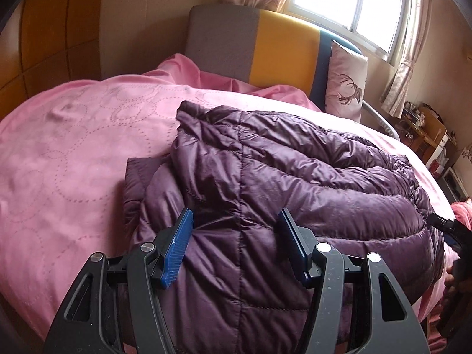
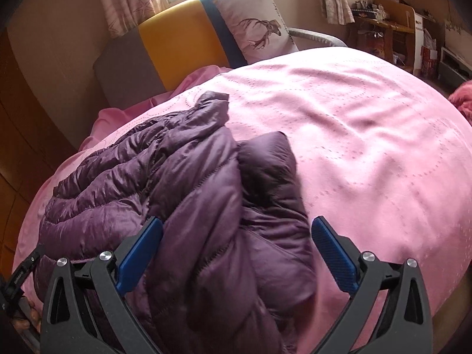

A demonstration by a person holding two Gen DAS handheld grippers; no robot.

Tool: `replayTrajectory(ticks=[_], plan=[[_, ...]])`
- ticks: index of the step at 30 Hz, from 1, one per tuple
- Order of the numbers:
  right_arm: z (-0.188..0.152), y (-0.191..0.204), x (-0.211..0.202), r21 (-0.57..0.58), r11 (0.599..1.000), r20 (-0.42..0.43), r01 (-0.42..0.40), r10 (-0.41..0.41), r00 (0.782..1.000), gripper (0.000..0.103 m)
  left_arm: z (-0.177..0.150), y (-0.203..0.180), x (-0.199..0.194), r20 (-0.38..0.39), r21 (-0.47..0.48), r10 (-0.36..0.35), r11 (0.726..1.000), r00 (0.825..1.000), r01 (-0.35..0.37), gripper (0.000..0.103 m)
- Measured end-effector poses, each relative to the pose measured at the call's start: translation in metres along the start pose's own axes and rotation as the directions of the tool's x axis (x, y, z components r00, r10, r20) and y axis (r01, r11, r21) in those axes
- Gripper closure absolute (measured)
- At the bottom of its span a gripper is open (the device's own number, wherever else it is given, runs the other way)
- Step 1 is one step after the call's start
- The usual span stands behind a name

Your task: Fold large clothes

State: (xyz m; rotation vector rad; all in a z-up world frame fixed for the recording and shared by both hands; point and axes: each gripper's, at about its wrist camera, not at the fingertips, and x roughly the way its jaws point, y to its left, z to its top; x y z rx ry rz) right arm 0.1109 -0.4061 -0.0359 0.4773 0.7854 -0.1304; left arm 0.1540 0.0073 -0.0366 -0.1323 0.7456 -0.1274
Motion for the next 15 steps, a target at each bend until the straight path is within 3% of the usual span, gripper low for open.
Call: replayTrajectory(ticks=[6, 12, 15], plan=[[-0.018, -0.045, -0.009, 0.173, 0.978, -0.015, -0.115, 0.119, 0.993, 0.002, 0.003, 0.004, -0.015, 0.027, -0.081, -0.038, 0.996, 0.999, 0.040, 0.044], [-0.025, -0.050, -0.018, 0.234, 0.937, 0.000, -0.259, 0.266, 0.964, 0.002, 0.012, -0.033, -0.014, 0.010, -0.008, -0.159, 0.987, 0.987, 0.159, 0.057], [-0.030, -0.045, -0.021, 0.237, 0.921, -0.005, -0.308, 0.319, 0.948, 0.002, 0.013, -0.055, -0.004, -0.027, 0.048, -0.187, 0.981, 0.982, 0.188, 0.064]])
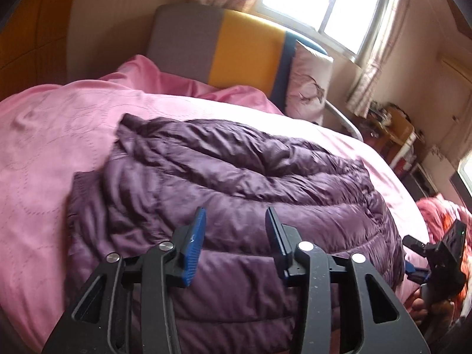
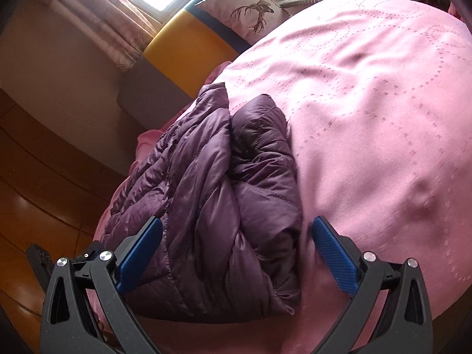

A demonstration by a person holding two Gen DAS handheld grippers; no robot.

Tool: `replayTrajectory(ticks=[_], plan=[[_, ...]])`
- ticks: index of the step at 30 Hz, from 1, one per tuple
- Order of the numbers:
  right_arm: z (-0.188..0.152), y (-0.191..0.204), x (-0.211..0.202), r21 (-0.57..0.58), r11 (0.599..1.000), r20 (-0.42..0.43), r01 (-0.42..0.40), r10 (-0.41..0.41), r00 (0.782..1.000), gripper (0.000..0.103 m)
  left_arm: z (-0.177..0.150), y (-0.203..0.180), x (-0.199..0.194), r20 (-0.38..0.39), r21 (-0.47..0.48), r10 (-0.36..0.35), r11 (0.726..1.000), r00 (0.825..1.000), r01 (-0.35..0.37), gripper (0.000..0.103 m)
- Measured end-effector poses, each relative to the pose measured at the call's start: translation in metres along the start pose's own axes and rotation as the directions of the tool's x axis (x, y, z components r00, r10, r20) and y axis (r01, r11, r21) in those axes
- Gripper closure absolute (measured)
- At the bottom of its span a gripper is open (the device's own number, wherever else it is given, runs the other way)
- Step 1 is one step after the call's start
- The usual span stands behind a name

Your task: Fold large clothes

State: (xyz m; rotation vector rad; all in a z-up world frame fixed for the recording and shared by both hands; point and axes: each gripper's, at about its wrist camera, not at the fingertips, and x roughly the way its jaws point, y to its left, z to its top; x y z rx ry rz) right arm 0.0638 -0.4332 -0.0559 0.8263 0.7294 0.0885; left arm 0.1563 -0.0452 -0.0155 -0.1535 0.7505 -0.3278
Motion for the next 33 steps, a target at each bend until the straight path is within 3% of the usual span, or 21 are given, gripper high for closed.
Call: replayTrajectory(ticks=[4, 7, 9, 18, 25, 33], plan=[[-0.004, 0.009, 0.006, -0.012, 1.000, -0.009, -0.013, 0.013, 1.000, 0.003, 0.001, -0.011, 0.022, -0.054, 0.027, -0.020, 0.999, 0.998, 0.021, 0.070], [-0.004, 0.008, 0.008, -0.013, 1.000, -0.018, -0.006, 0.006, 1.000, 0.012, 0.003, -0.020, 0.030, -0.068, 0.038, -0.020, 0.999, 0.997, 0.023, 0.070], [-0.005, 0.012, 0.013, -0.020, 1.000, -0.051, -0.022, 0.021, 0.998, 0.034, 0.003, -0.024, 0.034, -0.073, 0.042, -0.027, 0.999, 0.997, 0.030, 0.070], [-0.002, 0.047, 0.007, -0.105, 0.994, -0.075, -0.035, 0.027, 0.997, 0.069, -0.008, -0.037, 0.054, -0.113, 0.079, -0.018, 0.996, 0.993, 0.027, 0.070], [0.003, 0.115, -0.007, -0.261, 0.962, -0.060, -0.085, 0.071, 0.996, 0.073, -0.019, -0.035, 0.065, -0.119, 0.068, -0.020, 0.997, 0.993, 0.028, 0.070], [-0.014, 0.224, 0.022, -0.441, 0.870, -0.138, -0.221, 0.178, 0.974, 0.075, -0.022, -0.014, 0.069, -0.127, -0.008, -0.093, 0.996, 0.988, 0.093, 0.071]])
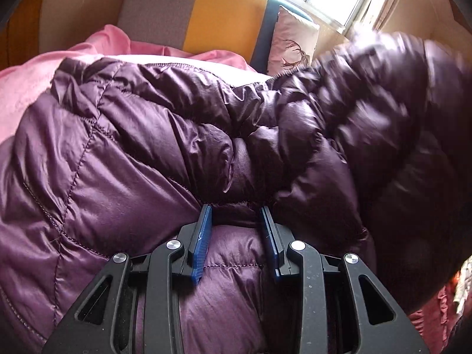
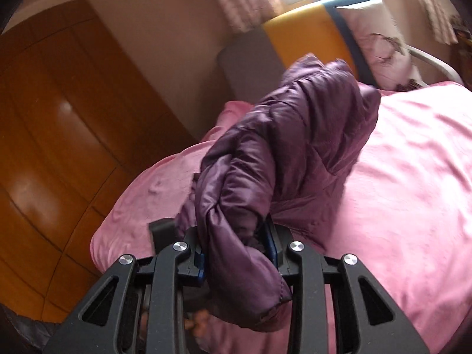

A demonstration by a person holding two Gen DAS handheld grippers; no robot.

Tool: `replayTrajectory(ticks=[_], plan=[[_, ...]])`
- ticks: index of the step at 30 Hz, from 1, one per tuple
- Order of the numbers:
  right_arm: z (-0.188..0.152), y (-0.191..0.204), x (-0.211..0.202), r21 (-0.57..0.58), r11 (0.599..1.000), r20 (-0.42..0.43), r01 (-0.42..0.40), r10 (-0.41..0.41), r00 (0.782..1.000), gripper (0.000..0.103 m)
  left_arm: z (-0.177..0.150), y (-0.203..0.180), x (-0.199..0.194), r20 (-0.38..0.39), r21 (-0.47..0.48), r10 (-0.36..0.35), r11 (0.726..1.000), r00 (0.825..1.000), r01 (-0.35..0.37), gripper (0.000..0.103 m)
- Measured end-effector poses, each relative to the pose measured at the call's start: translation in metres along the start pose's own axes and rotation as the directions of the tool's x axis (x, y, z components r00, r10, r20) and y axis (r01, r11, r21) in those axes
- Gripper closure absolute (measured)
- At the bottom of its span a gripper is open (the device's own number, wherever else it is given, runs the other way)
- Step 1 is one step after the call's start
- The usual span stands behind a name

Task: Fold large clothes
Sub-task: 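Grasp the folded jacket edge with the right tool and lift it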

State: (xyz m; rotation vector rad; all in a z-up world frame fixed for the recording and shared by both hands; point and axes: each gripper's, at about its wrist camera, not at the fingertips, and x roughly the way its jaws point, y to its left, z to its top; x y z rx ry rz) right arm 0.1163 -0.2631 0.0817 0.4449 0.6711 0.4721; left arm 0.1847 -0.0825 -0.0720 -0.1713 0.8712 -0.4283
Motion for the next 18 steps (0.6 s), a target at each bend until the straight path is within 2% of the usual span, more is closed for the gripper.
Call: replayTrajectory(ticks=[5, 7, 10, 14, 16, 18], plan=[[0.001, 0.044, 0.047, -0.080, 0.997, -0.074, -0.014, 0.008, 0.997, 0.076, 0.000, 0.016, -0.008, 0.000, -0.049, -0.068, 0.996, 0.998, 0.068, 0.071], [-0.001, 0.055, 0.063, -0.092, 0.996, -0.097, -0.014, 0.005, 0.995, 0.076, 0.000, 0.026, -0.025, 0.002, -0.085, -0.099, 0.991, 0.995, 0.099, 0.071], [-0.005, 0.070, 0.083, -0.132, 0.991, -0.130, 0.003, -0.021, 0.991, 0.076, -0.006, 0.040, -0.057, 0.032, -0.101, -0.106, 0.989, 0.994, 0.108, 0.071], [-0.019, 0.095, 0.113, -0.202, 0.979, -0.174, 0.032, -0.068, 0.982, 0.076, -0.013, 0.081, -0.113, 0.133, -0.169, -0.078, 0.981, 0.988, 0.100, 0.071], [-0.027, 0.107, 0.126, -0.238, 0.970, -0.192, 0.047, -0.094, 0.977, 0.076, -0.010, 0.104, -0.140, 0.195, -0.209, -0.092, 0.969, 0.976, 0.133, 0.071], [-0.037, 0.122, 0.139, -0.292, 0.954, -0.200, 0.067, -0.130, 0.971, 0.076, -0.001, 0.122, -0.158, 0.235, -0.233, -0.149, 0.951, 0.961, 0.204, 0.069]])
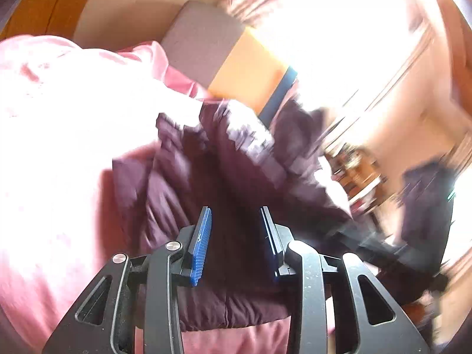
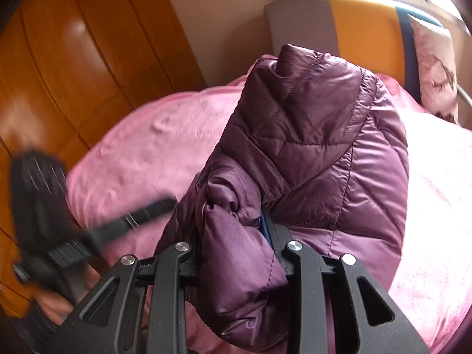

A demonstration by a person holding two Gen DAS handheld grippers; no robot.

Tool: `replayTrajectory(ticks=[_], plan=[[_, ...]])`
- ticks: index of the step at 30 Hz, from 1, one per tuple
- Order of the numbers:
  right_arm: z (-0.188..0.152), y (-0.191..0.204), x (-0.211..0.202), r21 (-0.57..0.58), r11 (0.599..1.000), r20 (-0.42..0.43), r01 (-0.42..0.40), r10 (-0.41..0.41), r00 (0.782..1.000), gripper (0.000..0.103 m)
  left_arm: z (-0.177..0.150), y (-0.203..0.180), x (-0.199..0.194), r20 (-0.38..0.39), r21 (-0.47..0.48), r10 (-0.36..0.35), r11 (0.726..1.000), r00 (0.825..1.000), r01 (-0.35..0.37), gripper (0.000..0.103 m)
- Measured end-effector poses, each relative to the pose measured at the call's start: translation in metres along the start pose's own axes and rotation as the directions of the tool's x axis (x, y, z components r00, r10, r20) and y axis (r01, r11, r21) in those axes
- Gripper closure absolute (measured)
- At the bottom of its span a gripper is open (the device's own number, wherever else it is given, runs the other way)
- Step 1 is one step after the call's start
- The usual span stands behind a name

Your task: Fold large clothes

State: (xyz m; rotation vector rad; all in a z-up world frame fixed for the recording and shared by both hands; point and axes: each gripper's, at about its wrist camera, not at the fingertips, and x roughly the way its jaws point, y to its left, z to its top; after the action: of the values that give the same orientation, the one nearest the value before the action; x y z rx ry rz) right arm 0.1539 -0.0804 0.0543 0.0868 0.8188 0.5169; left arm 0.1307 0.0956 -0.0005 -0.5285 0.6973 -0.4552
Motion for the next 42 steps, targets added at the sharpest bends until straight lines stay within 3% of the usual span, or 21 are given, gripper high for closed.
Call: replayTrajectory(ticks=[1, 2, 3, 8, 10, 11, 12, 13, 15, 17, 19, 21, 24, 27, 31, 37, 42], plan=[[0.001, 0.010, 0.007, -0.022, 1.000, -0.006, 0.013, -0.013, 1.000, 0.076, 0.006, 0.004, -0.006, 0.009, -0.015, -0.028, 0.999, 1.000, 0.028, 0.065], [0.000, 0.020, 0.013, -0.055, 0.998, -0.013, 0.032, -0.032, 0.999, 0.075, 0.013, 0.007, -0.008, 0.013, -0.028, -0.057, 0.998, 0.998, 0.057, 0.051], [-0.003, 0.025, 0.017, -0.072, 0.996, -0.015, 0.043, -0.044, 0.999, 0.075, 0.020, 0.010, -0.007, -0.001, -0.044, -0.095, 0.995, 0.996, 0.095, 0.043], [-0.018, 0.049, 0.025, -0.145, 0.987, -0.007, 0.070, -0.072, 0.997, 0.074, 0.048, 0.009, 0.019, -0.072, -0.025, -0.098, 0.995, 0.993, 0.096, 0.043], [-0.021, 0.049, 0.023, -0.165, 0.983, 0.004, 0.078, -0.079, 0.997, 0.073, 0.057, 0.007, 0.041, -0.149, -0.016, -0.104, 0.995, 0.983, 0.103, 0.043], [-0.022, 0.049, 0.023, -0.172, 0.982, 0.012, 0.076, -0.075, 0.997, 0.072, 0.062, 0.008, 0.045, -0.157, -0.012, -0.077, 0.997, 0.985, 0.076, 0.044], [-0.022, 0.048, 0.023, -0.169, 0.983, 0.015, 0.067, -0.066, 0.998, 0.070, 0.064, 0.008, 0.054, -0.187, -0.011, -0.056, 0.998, 0.981, 0.055, 0.060], [-0.022, 0.047, 0.021, -0.166, 0.985, 0.017, 0.052, -0.050, 0.999, 0.068, 0.062, 0.007, 0.062, -0.211, -0.004, -0.047, 0.999, 0.976, 0.047, 0.069], [-0.022, 0.039, 0.009, -0.142, 0.987, 0.007, -0.080, 0.082, 0.997, 0.044, 0.060, 0.009, 0.065, -0.231, 0.002, -0.033, 0.999, 0.972, 0.034, 0.080], [-0.025, 0.030, -0.006, -0.122, 0.974, 0.008, -0.189, 0.192, 0.981, 0.031, 0.062, 0.009, 0.067, -0.240, -0.001, -0.031, 1.000, 0.970, 0.031, 0.083], [-0.028, 0.014, -0.028, -0.098, 0.959, 0.020, -0.267, 0.270, 0.963, 0.030, 0.064, 0.009, 0.066, -0.246, -0.002, -0.030, 1.000, 0.969, 0.031, 0.084], [-0.034, -0.010, -0.050, -0.055, 0.955, 0.056, -0.291, 0.294, 0.954, 0.030, 0.062, 0.008, 0.064, -0.250, 0.001, -0.030, 1.000, 0.968, 0.031, 0.084], [-0.043, -0.043, -0.068, -0.001, 0.976, 0.104, -0.218, 0.217, 0.971, 0.031, 0.061, 0.008, 0.062, -0.257, 0.017, -0.024, 0.999, 0.966, 0.029, 0.086], [-0.045, -0.063, -0.060, 0.015, 0.995, 0.082, -0.099, 0.098, 0.992, 0.037, 0.064, 0.006, 0.063, -0.260, 0.030, -0.012, 0.999, 0.966, 0.020, 0.089], [-0.047, -0.081, -0.036, -0.019, 0.998, 0.041, -0.066, 0.067, 0.997, 0.038, 0.068, 0.005, 0.055, -0.255, 0.035, 0.007, 0.999, 0.967, 0.002, 0.091], [-0.056, -0.034, -0.002, -0.118, 0.993, 0.020, -0.004, 0.007, 1.000, 0.037, 0.071, 0.029, 0.029, -0.243, 0.043, 0.116, 0.993, 0.963, -0.108, 0.092], [-0.071, -0.009, 0.034, -0.197, 0.977, 0.022, 0.080, -0.077, 0.997, 0.037, 0.048, 0.047, 0.037, -0.270, 0.087, 0.316, 0.949, 0.910, -0.304, 0.091]])
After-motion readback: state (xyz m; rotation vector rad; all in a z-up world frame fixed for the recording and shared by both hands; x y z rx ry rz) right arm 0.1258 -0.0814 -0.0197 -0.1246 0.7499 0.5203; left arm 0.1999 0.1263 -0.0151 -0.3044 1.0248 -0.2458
